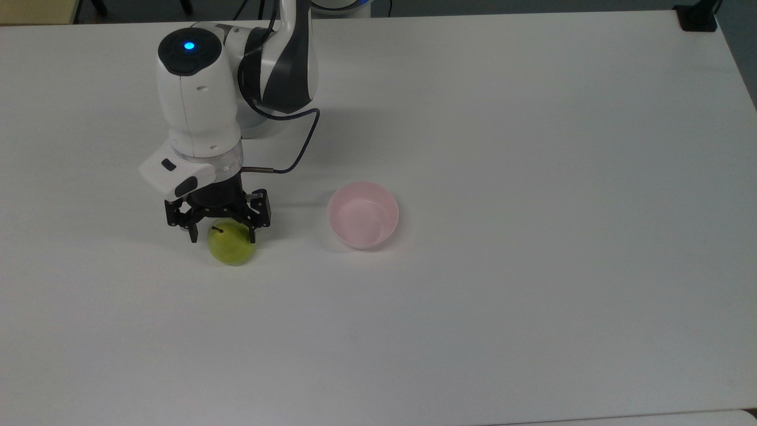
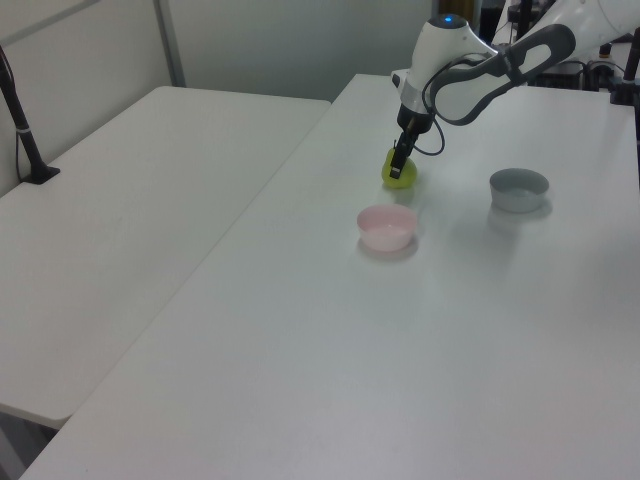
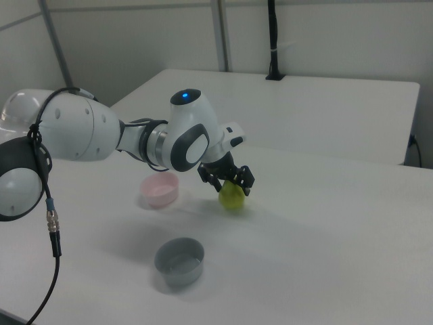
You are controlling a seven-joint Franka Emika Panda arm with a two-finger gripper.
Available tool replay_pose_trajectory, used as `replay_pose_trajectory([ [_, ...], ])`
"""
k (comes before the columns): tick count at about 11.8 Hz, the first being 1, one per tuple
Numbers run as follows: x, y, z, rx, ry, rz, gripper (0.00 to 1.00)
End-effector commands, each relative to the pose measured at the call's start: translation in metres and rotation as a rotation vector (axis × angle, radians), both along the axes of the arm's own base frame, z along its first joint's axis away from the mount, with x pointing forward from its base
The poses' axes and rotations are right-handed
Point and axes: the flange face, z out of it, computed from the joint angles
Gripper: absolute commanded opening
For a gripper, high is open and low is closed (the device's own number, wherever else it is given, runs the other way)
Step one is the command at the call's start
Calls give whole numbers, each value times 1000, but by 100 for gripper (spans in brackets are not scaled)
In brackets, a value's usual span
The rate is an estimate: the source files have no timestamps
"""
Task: Place the pear in the bowl
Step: 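Close the gripper around the pear, then lift the pear and carry it over the pink bowl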
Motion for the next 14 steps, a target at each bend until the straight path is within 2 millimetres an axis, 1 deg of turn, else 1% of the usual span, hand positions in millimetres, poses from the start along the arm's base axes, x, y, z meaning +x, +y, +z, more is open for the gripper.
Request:
replay_pose_trajectory([
  [1,8,2,7,4,-55,-5,71],
  [3,8,2,10,5,-58,-10,64],
  [4,8,1,13,4,-63,-11,56],
  [5,7,1,15,4,-64,-11,50],
  [8,3,1,47,7,-80,-34,50],
  [10,-6,5,76,12,-41,-48,50],
  [12,-17,15,100,17,19,-42,50],
  [13,-22,32,108,21,51,-31,50],
  [14,-23,53,109,29,78,-33,50],
])
